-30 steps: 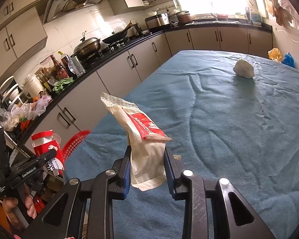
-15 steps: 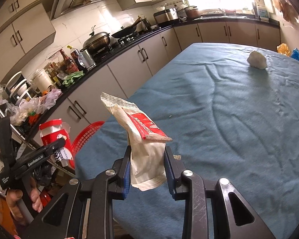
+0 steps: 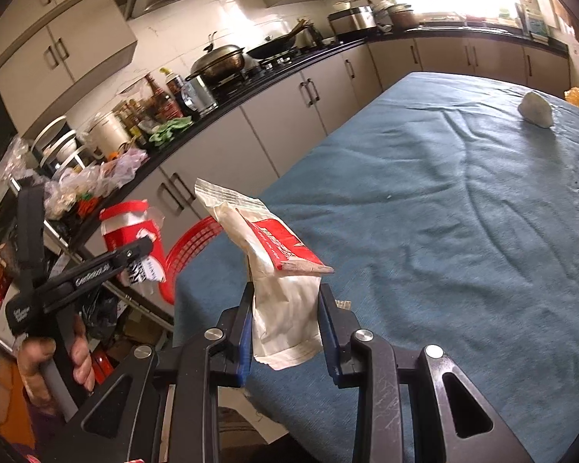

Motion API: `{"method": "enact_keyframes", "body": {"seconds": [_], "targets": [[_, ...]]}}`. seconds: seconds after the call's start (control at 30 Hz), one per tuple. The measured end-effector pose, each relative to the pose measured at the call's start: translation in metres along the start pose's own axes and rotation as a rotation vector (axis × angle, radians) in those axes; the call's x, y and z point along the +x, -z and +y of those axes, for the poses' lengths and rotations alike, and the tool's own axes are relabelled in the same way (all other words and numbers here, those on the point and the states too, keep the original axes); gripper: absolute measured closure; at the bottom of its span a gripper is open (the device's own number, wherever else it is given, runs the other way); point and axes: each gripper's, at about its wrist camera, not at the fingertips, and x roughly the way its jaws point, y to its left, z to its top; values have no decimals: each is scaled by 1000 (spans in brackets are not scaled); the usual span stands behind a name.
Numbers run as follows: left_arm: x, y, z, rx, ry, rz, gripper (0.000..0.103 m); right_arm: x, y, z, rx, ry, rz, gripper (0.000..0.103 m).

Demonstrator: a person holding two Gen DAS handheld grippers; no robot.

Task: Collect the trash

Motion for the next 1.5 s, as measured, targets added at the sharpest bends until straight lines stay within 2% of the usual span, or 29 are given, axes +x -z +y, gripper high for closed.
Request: {"method": "enact_keyframes", "body": {"seconds": [0.2,0.37,0.47,0.53,0.63,0.73,0.9,1.0,1.1,1.27,1.3,1.37,1.4,1.43,1.5], "targets": [[-5,-3,7,-4,-34,-8,66,-13,6,-9,2,13,-27,71],[-15,-1,15,-18,-49,-30,66,-46,11,-45,64,72,-85,71],[-18,1,22,-37,-28,-28,66,-58,15,-67,107,111,-92,71],[-18,3,27,-53,33,-28,66,-65,18,-81,145,124,-92,71],[-15,6,38,-86,166,-19,66,-70,19,-97,192,144,-88,71],[-15,8,51,-120,350,-26,66,-71,20,-106,212,172,-91,71],[-22,8,55,-103,606,-53,66,-73,18,-113,226,222,-106,71],[-28,6,38,-35,687,-66,66,-72,17,-113,224,240,-107,71],[-36,9,4,88,680,-78,65,-71,15,-113,212,265,-112,71],[-39,14,-74,308,658,-66,65,-72,14,-122,228,291,-126,70],[-40,14,-90,342,666,-75,61,-73,14,-126,241,295,-129,69],[-41,10,-110,371,691,-97,44,-77,15,-133,266,305,-135,68],[-40,7,-116,366,699,-110,31,-79,16,-136,281,308,-139,68],[-39,3,-120,351,703,-124,24,-80,16,-138,292,309,-141,68],[-30,-6,-124,311,703,-118,24,-85,17,-143,313,308,-149,66]]}}
